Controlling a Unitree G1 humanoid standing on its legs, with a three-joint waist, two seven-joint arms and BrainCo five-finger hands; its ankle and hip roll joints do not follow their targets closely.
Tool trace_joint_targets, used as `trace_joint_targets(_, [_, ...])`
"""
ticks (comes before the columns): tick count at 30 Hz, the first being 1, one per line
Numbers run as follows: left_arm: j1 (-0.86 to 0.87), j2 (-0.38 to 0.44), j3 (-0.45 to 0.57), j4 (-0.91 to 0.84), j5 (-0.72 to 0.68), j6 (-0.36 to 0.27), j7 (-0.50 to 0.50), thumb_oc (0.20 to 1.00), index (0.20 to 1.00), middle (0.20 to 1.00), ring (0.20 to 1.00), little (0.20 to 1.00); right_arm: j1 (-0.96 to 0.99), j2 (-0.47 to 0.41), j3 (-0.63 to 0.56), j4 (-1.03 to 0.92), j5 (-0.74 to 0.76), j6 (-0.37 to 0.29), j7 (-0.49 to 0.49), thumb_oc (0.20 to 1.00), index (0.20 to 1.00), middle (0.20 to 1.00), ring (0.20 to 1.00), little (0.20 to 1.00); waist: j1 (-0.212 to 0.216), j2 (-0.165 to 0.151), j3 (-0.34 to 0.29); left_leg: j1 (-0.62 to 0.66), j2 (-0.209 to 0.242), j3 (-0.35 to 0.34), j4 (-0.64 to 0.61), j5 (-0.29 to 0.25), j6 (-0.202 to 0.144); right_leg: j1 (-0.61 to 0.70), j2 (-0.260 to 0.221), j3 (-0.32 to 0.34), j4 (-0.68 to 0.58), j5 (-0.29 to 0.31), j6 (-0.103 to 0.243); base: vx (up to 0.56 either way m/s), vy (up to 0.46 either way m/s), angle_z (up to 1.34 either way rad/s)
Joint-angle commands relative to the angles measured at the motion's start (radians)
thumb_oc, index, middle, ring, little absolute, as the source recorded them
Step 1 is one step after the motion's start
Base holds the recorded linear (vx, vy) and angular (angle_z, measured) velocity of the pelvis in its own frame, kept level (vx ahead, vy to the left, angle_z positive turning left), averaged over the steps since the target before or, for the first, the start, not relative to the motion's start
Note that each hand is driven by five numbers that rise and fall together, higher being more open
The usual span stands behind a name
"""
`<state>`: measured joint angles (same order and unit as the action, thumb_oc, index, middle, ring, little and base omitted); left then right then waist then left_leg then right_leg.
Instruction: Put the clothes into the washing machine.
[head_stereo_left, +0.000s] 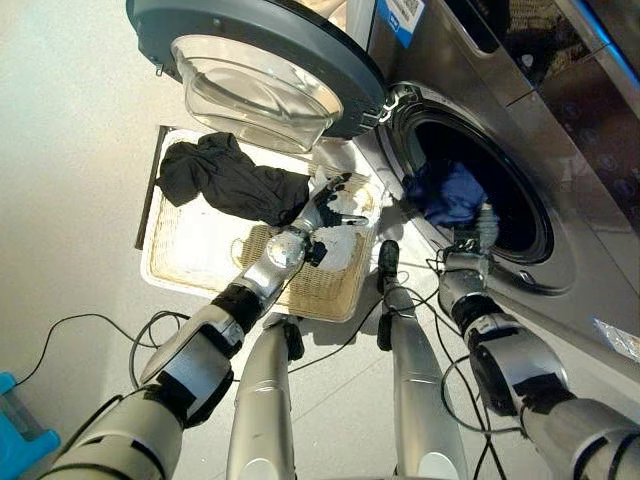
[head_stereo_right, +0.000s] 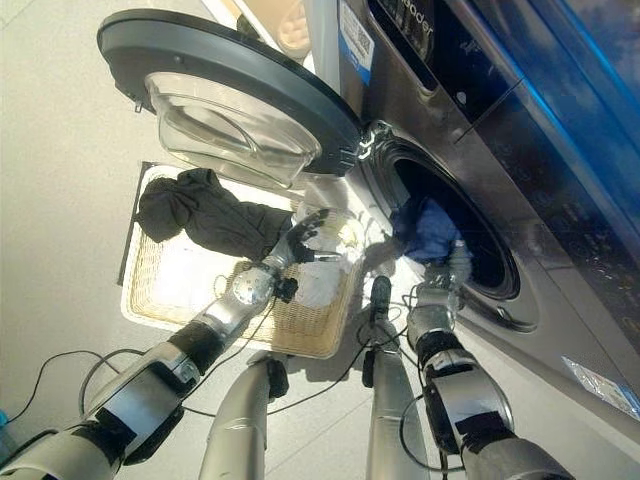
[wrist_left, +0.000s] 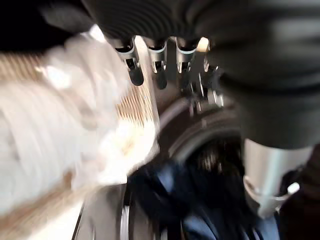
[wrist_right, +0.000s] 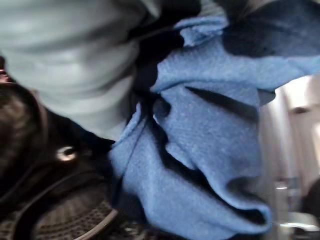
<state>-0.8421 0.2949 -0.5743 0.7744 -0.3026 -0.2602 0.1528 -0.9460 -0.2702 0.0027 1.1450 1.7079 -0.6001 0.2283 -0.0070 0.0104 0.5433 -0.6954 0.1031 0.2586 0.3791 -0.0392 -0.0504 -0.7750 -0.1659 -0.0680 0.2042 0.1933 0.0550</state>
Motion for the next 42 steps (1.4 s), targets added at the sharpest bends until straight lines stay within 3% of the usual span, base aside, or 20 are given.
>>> trace_joint_targets(1, [0.045, -0.012, 0.049, -0.021, -0.048, -0.091, 0.113, 1.000, 1.000, 1.000, 1.000, 1.000, -0.009, -0.075, -0.037, -0.027, 0.094, -0.108, -0.008, 0.200, 0.200, 0.200, 0.200, 0.200, 0.014, 0.095, -0.023, -0.019, -0.104, -0.051, -0.100, 0.052, -0.041, 0.019, -0.004, -0.171, 0.121, -0.130, 0.083, -0.01, -0.112, 0.16])
trace_joint_targets(8, [0.154, 0.030, 0.116, -0.014, -0.055, -0.123, 0.231, 1.000, 1.000, 1.000, 1.000, 1.000, -0.041, -0.194, -0.094, -0.029, 0.069, -0.171, -0.115, 0.200, 0.200, 0.200, 0.200, 0.200, 0.048, 0.099, -0.023, -0.038, -0.109, -0.072, -0.088, 0.041, -0.031, -0.003, -0.034, -0.206, 0.150, -0.130, 0.082, 0.01, -0.051, 0.16])
trace_joint_targets(13, [0.203, 0.056, 0.111, -0.037, -0.057, -0.122, 0.238, 1.000, 1.000, 1.000, 1.000, 1.000, -0.069, -0.264, -0.097, -0.029, -0.010, -0.205, -0.181, 0.200, 0.200, 0.200, 0.200, 0.200, 0.060, 0.110, -0.023, -0.046, -0.109, -0.082, -0.081, 0.034, -0.030, -0.013, -0.048, -0.216, 0.163, -0.133, 0.083, 0.01, -0.007, 0.20])
trace_joint_targets(16, [0.214, 0.065, 0.106, -0.048, -0.050, -0.120, 0.249, 1.000, 1.000, 1.000, 1.000, 1.000, -0.079, -0.278, -0.096, -0.038, 0.015, -0.214, -0.183, 0.200, 0.200, 0.200, 0.200, 0.200, 0.062, 0.113, -0.023, -0.046, -0.109, -0.082, -0.083, 0.035, -0.031, -0.014, -0.048, -0.217, 0.164, -0.134, 0.083, -0.01, 0.004, 0.02])
trace_joint_targets(17, [0.224, 0.077, 0.093, -0.049, 0.008, -0.099, 0.296, 1.000, 1.000, 1.000, 1.000, 1.000, -0.093, -0.294, -0.115, -0.042, 0.139, -0.238, -0.151, 0.200, 0.200, 0.200, 0.200, 0.200, 0.064, 0.119, -0.023, -0.041, -0.108, -0.082, -0.091, 0.036, -0.033, -0.012, -0.050, -0.217, 0.163, -0.136, 0.083, 0.00, 0.000, 0.00])
trace_joint_targets(18, [0.223, 0.081, 0.085, -0.042, 0.027, -0.083, 0.318, 1.000, 1.000, 1.000, 1.000, 1.000, -0.098, -0.298, -0.117, -0.027, 0.139, -0.244, -0.182, 0.200, 0.200, 0.200, 0.200, 0.200, 0.064, 0.121, -0.023, -0.037, -0.106, -0.081, -0.092, 0.035, -0.034, -0.010, -0.051, -0.216, 0.165, -0.139, 0.085, 0.00, 0.000, 0.00])
trace_joint_targets(19, [0.224, 0.081, 0.081, -0.037, 0.036, -0.077, 0.329, 1.000, 1.000, 1.000, 1.000, 1.000, -0.099, -0.302, -0.115, -0.017, 0.107, -0.240, -0.221, 0.868, 0.868, 0.868, 0.868, 0.868, 0.064, 0.121, -0.023, -0.028, -0.105, -0.082, -0.092, 0.028, -0.035, -0.003, -0.051, -0.215, 0.169, -0.146, 0.088, 0.00, 0.000, 0.00])
trace_joint_targets(20, [0.220, 0.085, 0.077, -0.033, 0.060, -0.056, 0.357, 1.000, 1.000, 1.000, 1.000, 1.000, -0.108, -0.311, -0.108, 0.005, 0.008, -0.222, -0.327, 1.000, 1.000, 1.000, 1.000, 1.000, 0.065, 0.122, -0.023, -0.027, -0.105, -0.082, -0.092, 0.029, -0.035, -0.004, -0.053, -0.215, 0.171, -0.145, 0.088, 0.00, 0.000, 0.00])
trace_joint_targets(22, [0.206, 0.089, 0.076, -0.021, 0.090, -0.023, 0.394, 1.000, 1.000, 1.000, 1.000, 1.000, -0.134, -0.323, -0.086, 0.008, -0.175, -0.161, -0.537, 1.000, 1.000, 1.000, 1.000, 1.000, 0.065, 0.123, -0.023, -0.036, -0.105, -0.080, -0.093, 0.037, -0.034, -0.011, -0.053, -0.217, 0.168, -0.138, 0.085, 0.00, 0.000, 0.00])
trace_joint_targets(23, [0.196, 0.092, 0.073, -0.006, 0.111, 0.004, 0.421, 1.000, 1.000, 1.000, 1.000, 1.000, -0.146, -0.333, -0.058, 0.025, -0.278, -0.089, -0.665, 1.000, 1.000, 1.000, 1.000, 1.000, 0.066, 0.122, -0.023, -0.032, -0.102, -0.080, -0.091, 0.033, -0.036, -0.008, -0.054, -0.216, 0.170, -0.143, 0.086, 0.00, 0.000, 0.00])
trace_joint_targets(25, [0.183, 0.094, 0.073, 0.003, 0.119, 0.021, 0.431, 1.000, 1.000, 1.000, 1.000, 1.000, -0.157, -0.341, -0.039, 0.037, -0.355, -0.065, -0.710, 1.000, 1.000, 1.000, 1.000, 1.000, 0.066, 0.120, -0.023, -0.039, -0.102, -0.080, -0.095, 0.043, -0.032, -0.014, -0.054, -0.218, 0.166, -0.135, 0.083, 0.00, 0.000, 0.00])
trace_joint_targets(27, [0.161, 0.091, 0.069, 0.029, 0.132, 0.053, 0.441, 1.000, 1.000, 1.000, 1.000, 1.000, -0.166, -0.335, 0.015, 0.026, -0.550, 0.010, -0.849, 1.000, 1.000, 1.000, 1.000, 1.000, 0.063, 0.117, -0.023, -0.032, -0.102, -0.077, -0.097, 0.040, -0.032, -0.010, -0.050, -0.215, 0.165, -0.141, 0.084, 0.00, 0.000, 0.00])
trace_joint_targets(29, [0.154, 0.090, 0.071, 0.038, 0.141, 0.062, 0.438, 1.000, 1.000, 1.000, 1.000, 1.000, -0.165, -0.332, 0.028, 0.027, -0.595, 0.035, -0.880, 1.000, 1.000, 1.000, 1.000, 1.000, 0.062, 0.117, -0.023, -0.030, -0.102, -0.076, -0.098, 0.041, -0.032, -0.010, -0.050, -0.214, 0.164, -0.140, 0.084, 0.00, 0.000, 0.00])
trace_joint_targets(32, [0.098, 0.101, 0.046, 0.075, 0.291, 0.142, 0.481, 1.000, 1.000, 1.000, 1.000, 1.000, -0.168, -0.323, 0.086, 0.054, -0.704, 0.162, -0.900, 1.000, 1.000, 1.000, 1.000, 1.000, 0.055, 0.116, -0.023, -0.031, -0.101, -0.070, -0.098, 0.046, -0.033, -0.012, -0.047, -0.210, 0.161, -0.139, 0.082, 0.00, 0.000, 0.00])
trace_joint_targets(33, [0.094, 0.100, 0.044, 0.077, 0.305, 0.147, 0.491, 1.000, 1.000, 1.000, 1.000, 1.000, -0.169, -0.323, 0.090, 0.056, -0.711, 0.173, -0.900, 1.000, 1.000, 1.000, 1.000, 1.000, 0.055, 0.116, -0.023, -0.031, -0.101, -0.069, -0.099, 0.045, -0.033, -0.011, -0.047, -0.210, 0.160, -0.140, 0.082, 0.00, 0.000, 0.00])
trace_joint_targets(35, [0.030, 0.141, -0.004, 0.099, 0.510, 0.225, 0.576, 1.000, 1.000, 1.000, 1.000, 1.000, -0.158, -0.316, 0.138, 0.069, -0.743, 0.232, -0.889, 1.000, 1.000, 1.000, 1.000, 1.000, 0.047, 0.114, -0.023, -0.034, -0.095, -0.057, -0.099, 0.051, -0.035, -0.017, -0.043, -0.207, 0.159, -0.139, 0.081, -0.01, 0.035, 0.01])
trace_joint_targets(42, [-0.131, 0.208, -0.137, 0.237, 0.787, 0.376, 0.581, 1.000, 1.000, 1.000, 1.000, 1.000, -0.087, -0.266, 0.183, 0.053, -0.712, 0.215, -0.804, 1.000, 1.000, 1.000, 1.000, 1.000, 0.000, 0.094, -0.023, -0.049, -0.074, -0.028, -0.110, 0.066, -0.049, -0.039, -0.021, -0.180, 0.142, -0.132, 0.084, -0.02, 0.046, -0.01])
